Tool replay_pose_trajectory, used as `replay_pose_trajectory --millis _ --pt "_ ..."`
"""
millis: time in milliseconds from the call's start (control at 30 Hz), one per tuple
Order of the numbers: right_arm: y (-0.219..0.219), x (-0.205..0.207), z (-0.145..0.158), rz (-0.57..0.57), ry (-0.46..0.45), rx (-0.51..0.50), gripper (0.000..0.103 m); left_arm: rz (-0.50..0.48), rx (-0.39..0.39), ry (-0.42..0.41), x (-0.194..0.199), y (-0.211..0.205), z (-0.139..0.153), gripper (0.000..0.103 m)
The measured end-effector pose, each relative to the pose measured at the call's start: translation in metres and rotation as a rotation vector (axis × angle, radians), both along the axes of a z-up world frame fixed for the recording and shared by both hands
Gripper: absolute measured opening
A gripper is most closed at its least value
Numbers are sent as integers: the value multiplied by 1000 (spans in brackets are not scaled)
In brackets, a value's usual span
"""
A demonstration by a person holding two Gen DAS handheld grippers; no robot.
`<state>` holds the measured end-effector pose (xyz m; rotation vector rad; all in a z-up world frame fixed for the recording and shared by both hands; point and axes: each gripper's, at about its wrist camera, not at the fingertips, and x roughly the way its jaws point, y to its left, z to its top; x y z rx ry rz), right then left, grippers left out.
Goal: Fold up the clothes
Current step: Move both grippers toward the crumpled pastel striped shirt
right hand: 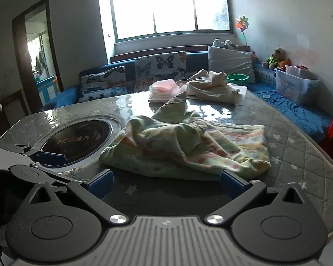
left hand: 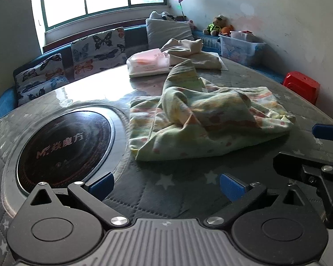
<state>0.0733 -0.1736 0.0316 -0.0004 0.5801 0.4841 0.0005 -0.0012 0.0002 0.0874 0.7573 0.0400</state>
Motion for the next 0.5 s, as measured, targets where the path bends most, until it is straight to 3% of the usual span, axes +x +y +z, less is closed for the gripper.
replay_pose_trajectory --millis 500 --pt "-12 12 -5 -25 26 -14 103 -54 -17 42 20 -14 -2 103"
